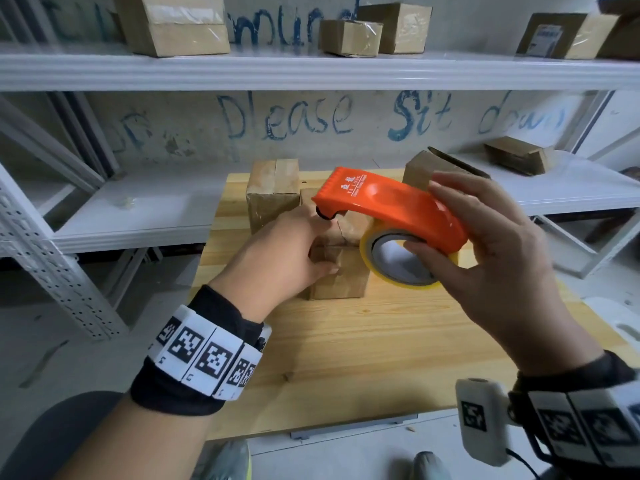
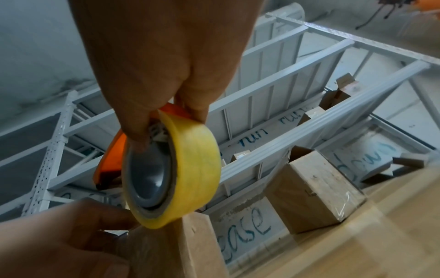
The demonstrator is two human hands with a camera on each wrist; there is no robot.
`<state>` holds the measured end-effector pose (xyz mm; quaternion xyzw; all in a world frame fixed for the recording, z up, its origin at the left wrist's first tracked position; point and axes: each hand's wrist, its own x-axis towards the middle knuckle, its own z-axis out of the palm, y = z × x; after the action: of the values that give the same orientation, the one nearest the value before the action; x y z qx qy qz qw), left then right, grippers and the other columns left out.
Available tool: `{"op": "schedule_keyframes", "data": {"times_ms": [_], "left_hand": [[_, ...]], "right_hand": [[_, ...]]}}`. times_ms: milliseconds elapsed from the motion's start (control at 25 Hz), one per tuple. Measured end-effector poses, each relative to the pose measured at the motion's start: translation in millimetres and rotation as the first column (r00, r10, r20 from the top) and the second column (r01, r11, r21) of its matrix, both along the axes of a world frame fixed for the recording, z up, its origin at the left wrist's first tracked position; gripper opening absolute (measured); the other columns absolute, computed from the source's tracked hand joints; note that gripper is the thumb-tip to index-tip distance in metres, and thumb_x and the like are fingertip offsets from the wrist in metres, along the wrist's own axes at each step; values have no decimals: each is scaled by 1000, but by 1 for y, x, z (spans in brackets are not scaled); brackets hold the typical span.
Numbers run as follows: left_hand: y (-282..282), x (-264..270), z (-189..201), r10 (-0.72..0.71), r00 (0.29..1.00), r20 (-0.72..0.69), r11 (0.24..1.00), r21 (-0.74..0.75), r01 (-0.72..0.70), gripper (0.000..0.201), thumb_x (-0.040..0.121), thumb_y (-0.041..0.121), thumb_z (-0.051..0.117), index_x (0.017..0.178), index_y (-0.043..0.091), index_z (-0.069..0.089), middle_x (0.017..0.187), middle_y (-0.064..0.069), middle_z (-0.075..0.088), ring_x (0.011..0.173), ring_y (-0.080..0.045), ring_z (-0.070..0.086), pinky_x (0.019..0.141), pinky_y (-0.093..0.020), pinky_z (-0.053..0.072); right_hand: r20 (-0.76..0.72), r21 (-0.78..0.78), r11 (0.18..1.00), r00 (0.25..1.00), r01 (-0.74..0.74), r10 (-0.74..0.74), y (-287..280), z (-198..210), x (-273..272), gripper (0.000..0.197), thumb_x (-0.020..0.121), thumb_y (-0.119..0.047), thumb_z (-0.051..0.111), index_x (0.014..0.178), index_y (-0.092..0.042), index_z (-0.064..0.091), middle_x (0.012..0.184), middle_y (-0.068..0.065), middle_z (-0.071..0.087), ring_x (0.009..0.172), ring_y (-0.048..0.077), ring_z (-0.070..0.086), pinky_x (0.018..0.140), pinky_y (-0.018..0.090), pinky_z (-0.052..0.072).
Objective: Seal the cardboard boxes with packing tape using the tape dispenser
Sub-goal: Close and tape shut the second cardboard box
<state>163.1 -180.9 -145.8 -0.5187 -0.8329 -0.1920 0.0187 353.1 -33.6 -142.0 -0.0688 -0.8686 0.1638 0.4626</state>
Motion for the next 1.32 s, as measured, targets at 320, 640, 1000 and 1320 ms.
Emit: {"op": "schedule_keyframes", "data": {"times_ms": [320, 640, 1000, 1320], "left_hand": [[0, -9, -5, 0, 995, 98, 1000, 4, 0, 53, 85, 33, 78, 135, 31, 61, 157, 22, 37, 130, -18, 54, 101, -44, 50], [-2, -13, -6, -34, 993, 114, 999, -23, 37, 54, 87, 32, 75, 138, 32, 59, 161, 26, 26, 141, -12, 43, 109, -45, 45], [-13, 6, 14, 66, 994, 84, 997, -54, -61, 60, 87, 64, 62, 141, 41, 49, 153, 29, 34, 139, -8, 39, 100, -35, 44], [-13, 6, 13, -21, 994, 103, 983, 182, 2, 68, 82, 53, 74, 141, 30, 49, 141, 14, 54, 134, -6, 44, 111, -30, 38]], "right_hand": [[194, -17, 981, 964, 191, -184, -1, -8, -10, 62, 79, 5, 66, 139, 1, 50, 116, 7, 50, 95, 10, 48, 85, -7, 24], [326, -25, 953, 904, 302, -278, 5, -13, -17, 67, 72, 0, 74, 136, -3, 53, 111, 5, 44, 99, 20, 47, 86, 7, 28], [176, -104, 929, 926, 356, -336, 5, -4, -12, 37, 70, 12, 63, 104, -4, 65, 85, -1, 52, 71, 7, 36, 67, 1, 30], [172, -42, 967, 955, 252, -241, 7, -4, -10, 54, 64, 12, 69, 115, -5, 66, 92, -4, 55, 79, -3, 37, 77, -6, 27]]}}
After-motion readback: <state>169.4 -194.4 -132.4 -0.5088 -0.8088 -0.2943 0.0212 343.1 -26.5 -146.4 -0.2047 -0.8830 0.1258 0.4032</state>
